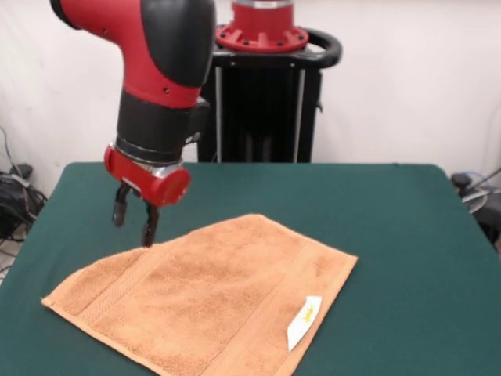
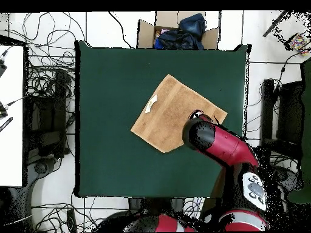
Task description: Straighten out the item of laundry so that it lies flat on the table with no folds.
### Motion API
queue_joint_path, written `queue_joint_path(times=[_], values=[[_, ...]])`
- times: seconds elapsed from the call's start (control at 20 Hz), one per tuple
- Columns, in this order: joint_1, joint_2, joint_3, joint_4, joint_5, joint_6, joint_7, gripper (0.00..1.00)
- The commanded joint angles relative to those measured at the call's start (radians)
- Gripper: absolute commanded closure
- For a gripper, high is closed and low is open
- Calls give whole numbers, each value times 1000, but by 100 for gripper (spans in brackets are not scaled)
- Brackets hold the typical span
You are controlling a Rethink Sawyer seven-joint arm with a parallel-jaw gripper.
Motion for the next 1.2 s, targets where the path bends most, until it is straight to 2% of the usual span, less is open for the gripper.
queue_joint_path(times=[0.05,0.2,0.5,0.7,0.9,1.05,1.2], values=[[7,-13,192,-57,-8,-41,87,0],[40,14,153,-104,17,-6,109,0],[42,155,168,-138,11,-97,134,0],[36,223,160,-152,5,-36,116,0],[12,266,156,-146,-40,-18,68,0],[-28,295,189,-122,-62,11,29,0],[-43,290,200,-89,-93,54,2,0]])
